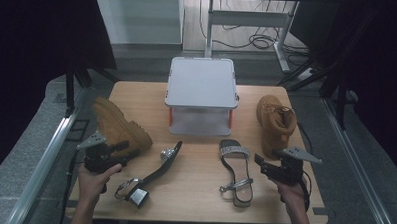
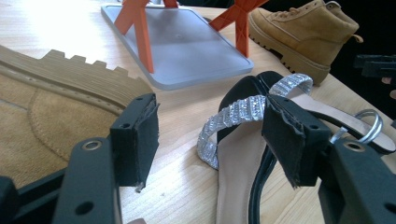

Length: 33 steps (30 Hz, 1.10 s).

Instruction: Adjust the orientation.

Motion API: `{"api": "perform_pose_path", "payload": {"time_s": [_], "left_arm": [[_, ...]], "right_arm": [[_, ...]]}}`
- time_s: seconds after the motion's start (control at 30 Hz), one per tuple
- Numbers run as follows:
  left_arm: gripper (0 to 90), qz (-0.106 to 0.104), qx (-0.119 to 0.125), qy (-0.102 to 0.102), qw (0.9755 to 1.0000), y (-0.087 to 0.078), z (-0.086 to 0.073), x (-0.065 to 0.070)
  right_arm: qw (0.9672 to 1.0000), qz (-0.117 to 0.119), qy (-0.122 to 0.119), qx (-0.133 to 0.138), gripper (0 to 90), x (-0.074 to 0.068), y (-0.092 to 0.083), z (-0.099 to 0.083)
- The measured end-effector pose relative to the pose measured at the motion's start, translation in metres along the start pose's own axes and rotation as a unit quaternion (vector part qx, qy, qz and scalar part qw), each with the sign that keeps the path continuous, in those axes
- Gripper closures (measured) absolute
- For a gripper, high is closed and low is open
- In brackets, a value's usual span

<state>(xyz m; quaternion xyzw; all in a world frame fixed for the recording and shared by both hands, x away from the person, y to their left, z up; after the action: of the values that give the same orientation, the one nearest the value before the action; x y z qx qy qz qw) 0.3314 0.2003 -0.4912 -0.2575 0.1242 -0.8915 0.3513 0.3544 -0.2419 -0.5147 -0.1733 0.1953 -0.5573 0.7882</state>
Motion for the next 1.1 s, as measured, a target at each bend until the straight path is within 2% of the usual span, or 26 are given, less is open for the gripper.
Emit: {"api": "perform_pose_path", "payload": {"time_s": [0.17, 0.37, 0.4, 0.53, 0.73, 0.87, 1.1], "left_arm": [[40.5, 0.003, 0.001, 0.000, 1.0000, -0.001, 0.001, 0.000], [55.8, -0.002, 0.001, -0.002, 1.0000, -0.004, 0.003, 0.002], [58.9, -0.003, -0.001, 0.000, 1.0000, -0.005, 0.003, 0.002], [69.7, 0.003, 0.003, 0.000, 1.0000, -0.006, 0.005, 0.000], [86.1, 0.017, -0.013, 0.000, 0.9998, -0.005, 0.000, -0.004], [89.6, 0.017, -0.019, -0.001, 0.9997, -0.004, -0.001, -0.003], [90.0, 0.011, -0.036, 0.007, 0.9993, 0.004, -0.004, 0.004]], "right_arm": [[1.0000, -0.005, 0.002, -0.003, 27.3, 0.004, 0.004, -0.003], [0.9999, -0.014, 0.005, 0.002, 28.6, 0.003, -0.005, -0.003], [0.9997, -0.025, 0.003, 0.002, 28.6, 0.006, -0.006, -0.004], [0.9995, -0.030, 0.013, -0.005, 29.1, 0.010, -0.005, -0.008], [0.9990, -0.037, 0.016, -0.017, 29.7, 0.012, 0.001, -0.015], [0.9990, -0.039, 0.010, -0.020, 29.7, 0.010, 0.002, -0.016], [0.9987, -0.045, 0.005, -0.026, 29.7, 0.011, 0.002, -0.020]]}}
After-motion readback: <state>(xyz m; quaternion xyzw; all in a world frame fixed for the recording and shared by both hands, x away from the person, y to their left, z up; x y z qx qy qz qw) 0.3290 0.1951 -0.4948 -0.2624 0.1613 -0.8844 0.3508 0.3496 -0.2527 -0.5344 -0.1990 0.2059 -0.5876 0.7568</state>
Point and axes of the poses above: each handheld gripper's, and its own axes: y roughly forward along the jaws, z roughly out of its top, x roughly to its right, the point moved 9 cm from there along y, roughly forward along the jaws, and after that the axes turned 7 degrees about -z, right-handed, at the moved point
